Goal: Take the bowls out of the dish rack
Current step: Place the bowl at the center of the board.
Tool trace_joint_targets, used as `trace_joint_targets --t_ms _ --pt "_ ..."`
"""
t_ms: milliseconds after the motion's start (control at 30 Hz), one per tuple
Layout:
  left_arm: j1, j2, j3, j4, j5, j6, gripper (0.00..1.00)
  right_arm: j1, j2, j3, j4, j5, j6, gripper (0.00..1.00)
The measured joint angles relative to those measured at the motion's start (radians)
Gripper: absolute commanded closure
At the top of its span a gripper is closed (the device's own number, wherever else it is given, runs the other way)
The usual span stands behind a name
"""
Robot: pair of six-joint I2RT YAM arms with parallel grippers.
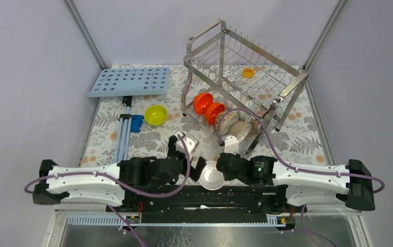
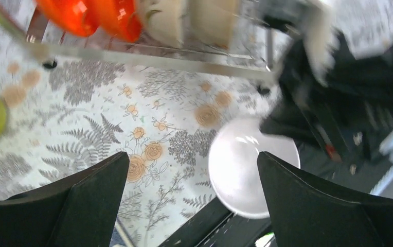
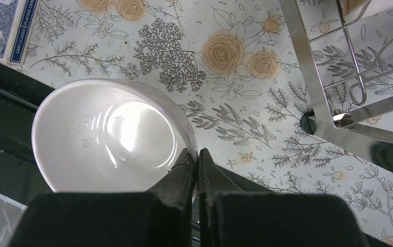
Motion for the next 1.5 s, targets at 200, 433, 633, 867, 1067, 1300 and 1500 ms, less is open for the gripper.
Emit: trace_joint_targets --t_ms 200,433,633,867,1067,1300,1500 --pt "0.247 0.002 -0.037 0.027 0.1 -0.404 0.01 0.0 0.013 0.0 0.024 0.013 0.02 1.0" --pt "0.286 0.144 -0.011 -0.116 0.133 -0.766 0.01 0.0 0.032 0.0 0.052 0.051 0.061 1.0" --pt "0.294 0.256 0.081 -0.239 0.18 -0.84 0.03 -0.004 0.064 0.0 0.066 0.08 0.084 1.0" --pt "0.294 0.247 0.077 -0.249 0.231 -0.842 0.17 -0.014 0.086 0.0 0.079 0.087 0.1 1.0" --pt "0.294 0.251 0.067 -0.243 0.257 -0.818 0.41 -0.018 0.089 0.002 0.081 0.087 0.103 1.0" --pt "0.294 0.317 0.06 -0.243 0.28 -0.791 0.56 -0.019 0.092 0.011 0.081 0.086 0.107 1.0" --pt "0.294 0.325 0.047 -0.242 0.281 -0.786 0.75 -0.019 0.094 0.02 0.082 0.085 0.111 1.0"
